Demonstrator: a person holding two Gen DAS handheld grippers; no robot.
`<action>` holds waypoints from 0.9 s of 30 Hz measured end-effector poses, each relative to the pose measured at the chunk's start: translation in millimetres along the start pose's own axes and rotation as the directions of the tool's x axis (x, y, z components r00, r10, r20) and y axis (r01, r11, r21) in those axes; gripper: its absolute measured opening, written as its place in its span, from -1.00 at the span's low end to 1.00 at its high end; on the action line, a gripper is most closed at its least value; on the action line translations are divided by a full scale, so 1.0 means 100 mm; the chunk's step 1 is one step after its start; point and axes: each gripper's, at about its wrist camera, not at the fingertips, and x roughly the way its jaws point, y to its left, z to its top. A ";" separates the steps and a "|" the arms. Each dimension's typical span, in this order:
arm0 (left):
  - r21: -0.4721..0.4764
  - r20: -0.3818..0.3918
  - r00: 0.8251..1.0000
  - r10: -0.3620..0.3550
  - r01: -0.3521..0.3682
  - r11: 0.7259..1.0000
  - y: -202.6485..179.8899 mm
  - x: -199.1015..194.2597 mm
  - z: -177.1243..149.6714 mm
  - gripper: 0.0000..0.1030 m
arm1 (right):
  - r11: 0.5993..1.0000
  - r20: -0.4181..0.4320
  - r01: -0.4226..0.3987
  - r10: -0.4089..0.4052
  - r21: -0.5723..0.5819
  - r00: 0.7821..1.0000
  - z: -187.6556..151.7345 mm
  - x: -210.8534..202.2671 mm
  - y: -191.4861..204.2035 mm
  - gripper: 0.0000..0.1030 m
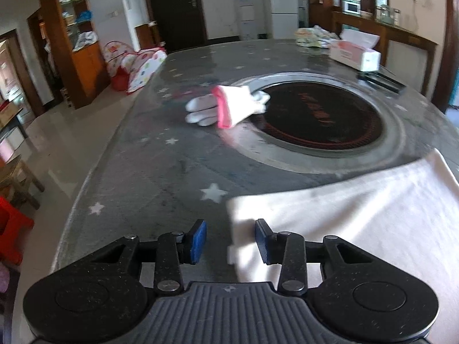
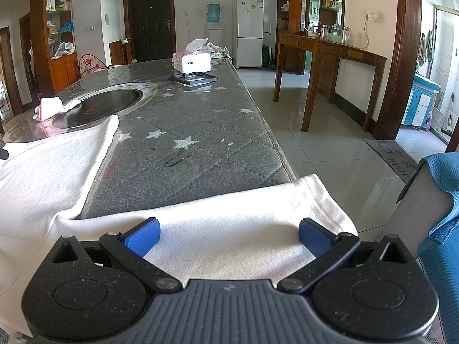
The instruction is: Fold clothes
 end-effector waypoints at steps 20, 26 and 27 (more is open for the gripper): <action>0.105 0.007 0.991 -0.136 0.134 0.985 -0.48 -0.06 -0.01 -0.11 | 1.000 0.000 0.000 0.000 0.000 1.000 0.00 0.00 0.00 1.00; 0.058 0.012 0.994 -0.105 0.104 0.993 -0.34 0.02 0.05 -0.08 | 1.000 0.000 0.000 0.000 0.000 1.000 0.00 0.00 0.00 1.00; 0.045 0.014 0.994 -0.107 0.106 0.993 -0.31 0.02 0.06 -0.08 | 1.000 0.000 0.000 0.000 0.000 1.000 0.00 0.00 0.00 1.00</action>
